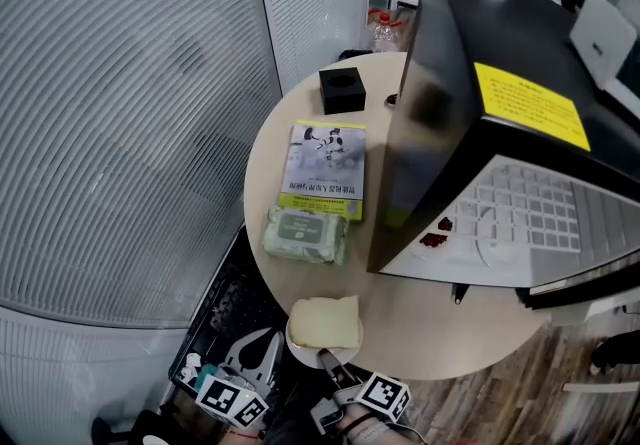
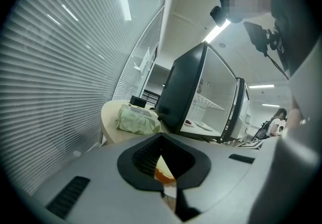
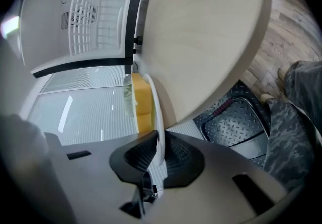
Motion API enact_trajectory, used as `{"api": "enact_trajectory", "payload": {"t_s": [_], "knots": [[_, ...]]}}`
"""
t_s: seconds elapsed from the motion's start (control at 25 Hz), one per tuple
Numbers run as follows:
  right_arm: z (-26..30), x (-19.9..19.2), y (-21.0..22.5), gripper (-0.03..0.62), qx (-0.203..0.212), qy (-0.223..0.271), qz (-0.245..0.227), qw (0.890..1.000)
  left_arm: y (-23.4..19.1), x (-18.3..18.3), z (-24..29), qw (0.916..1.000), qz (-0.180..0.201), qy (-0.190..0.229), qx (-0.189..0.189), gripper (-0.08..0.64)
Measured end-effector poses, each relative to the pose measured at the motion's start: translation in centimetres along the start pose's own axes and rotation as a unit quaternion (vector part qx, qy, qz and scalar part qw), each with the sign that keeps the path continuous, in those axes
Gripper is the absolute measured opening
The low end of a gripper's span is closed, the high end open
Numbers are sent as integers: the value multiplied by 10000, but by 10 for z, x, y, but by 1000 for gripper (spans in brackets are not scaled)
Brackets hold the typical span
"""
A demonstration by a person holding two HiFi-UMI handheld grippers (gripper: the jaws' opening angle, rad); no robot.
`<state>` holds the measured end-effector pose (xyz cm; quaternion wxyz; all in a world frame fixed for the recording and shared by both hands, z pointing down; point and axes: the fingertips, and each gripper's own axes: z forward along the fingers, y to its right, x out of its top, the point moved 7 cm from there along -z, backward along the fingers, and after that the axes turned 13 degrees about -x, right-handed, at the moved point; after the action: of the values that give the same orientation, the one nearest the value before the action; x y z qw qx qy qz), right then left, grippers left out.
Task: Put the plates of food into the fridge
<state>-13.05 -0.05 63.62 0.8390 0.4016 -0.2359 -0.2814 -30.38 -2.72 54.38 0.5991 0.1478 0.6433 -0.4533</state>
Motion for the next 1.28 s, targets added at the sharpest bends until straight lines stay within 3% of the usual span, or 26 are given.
{"api": "enact_trajectory", "payload": {"t_s": [0.24, 0.4, 0.52, 0.68, 0.76, 0.88, 1.04, 1.28], "knots": [[-13, 9, -5, 26, 160, -25, -446, 9989, 4, 4, 12, 10000, 45, 2, -64, -9], [-26, 20, -6, 25, 207, 30, -1059, 9942, 9, 10, 23, 9998, 110, 39, -141, -9], [-36, 27, -12, 25, 378, 45, -1162, 9925, 15, 16, 31, 9996, 177, 66, -192, -9], [-58, 44, -16, 25, 302, 178, -1491, 9882, 23, 26, 44, 9991, 285, 143, -273, -9], [-69, 50, -21, 25, 452, 202, -1442, 9883, 28, 31, 51, 9987, 340, 193, -314, -9], [-90, 61, -25, 25, 327, 275, -1510, 9876, 37, 41, 62, 9980, 416, 292, -380, -9], [-109, 65, -49, 25, 1001, 238, -947, 9902, 49, 52, 75, 9967, 519, 402, -485, -9], [-143, 85, -66, 25, 1169, 383, -1130, 9859, 63, 72, 95, 9942, 653, 617, -592, -9]]}}
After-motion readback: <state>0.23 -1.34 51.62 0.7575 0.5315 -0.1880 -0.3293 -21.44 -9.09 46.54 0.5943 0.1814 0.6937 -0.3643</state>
